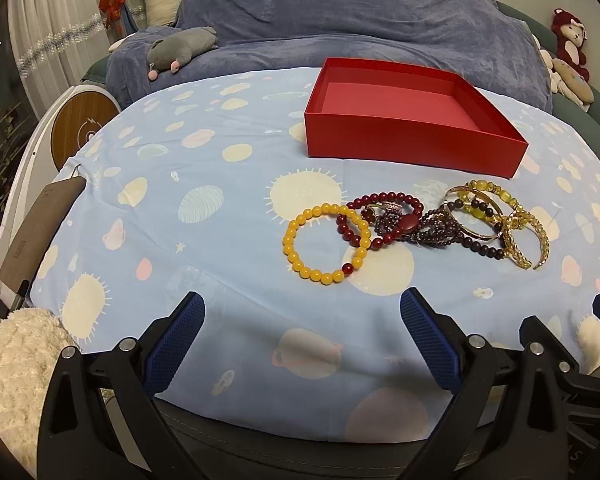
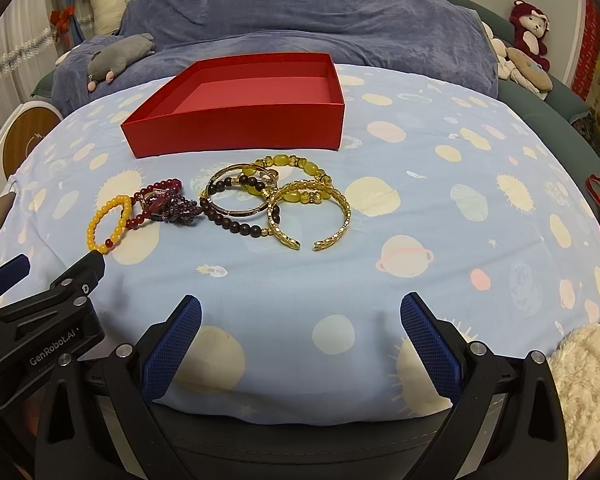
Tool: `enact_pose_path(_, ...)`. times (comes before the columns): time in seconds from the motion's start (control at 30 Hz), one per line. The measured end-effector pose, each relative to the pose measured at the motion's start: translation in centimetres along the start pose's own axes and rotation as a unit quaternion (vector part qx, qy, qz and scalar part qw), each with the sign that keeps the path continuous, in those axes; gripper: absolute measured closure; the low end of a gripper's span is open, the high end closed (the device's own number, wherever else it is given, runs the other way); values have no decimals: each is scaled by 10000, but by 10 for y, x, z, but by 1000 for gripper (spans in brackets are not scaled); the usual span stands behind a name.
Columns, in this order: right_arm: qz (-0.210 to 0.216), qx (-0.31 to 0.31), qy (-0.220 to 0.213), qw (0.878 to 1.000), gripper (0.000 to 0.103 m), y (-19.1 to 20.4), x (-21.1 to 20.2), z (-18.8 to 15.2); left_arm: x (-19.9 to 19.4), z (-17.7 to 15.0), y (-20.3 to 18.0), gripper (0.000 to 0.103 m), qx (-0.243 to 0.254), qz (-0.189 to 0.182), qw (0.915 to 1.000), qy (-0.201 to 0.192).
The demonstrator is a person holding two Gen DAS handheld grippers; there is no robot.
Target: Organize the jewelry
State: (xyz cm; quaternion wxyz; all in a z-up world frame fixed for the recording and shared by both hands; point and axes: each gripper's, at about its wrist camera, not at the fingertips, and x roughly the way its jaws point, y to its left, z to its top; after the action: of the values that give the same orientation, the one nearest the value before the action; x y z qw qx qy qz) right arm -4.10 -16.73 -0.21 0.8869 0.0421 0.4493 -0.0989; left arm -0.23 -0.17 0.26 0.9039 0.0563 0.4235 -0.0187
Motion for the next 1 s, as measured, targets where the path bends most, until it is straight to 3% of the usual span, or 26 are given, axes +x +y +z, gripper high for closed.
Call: enact_pose_path(1.0, -4, 13, 40, 10000, 7, 3, 2, -1, 2, 0, 1, 9, -7, -19, 10000, 36)
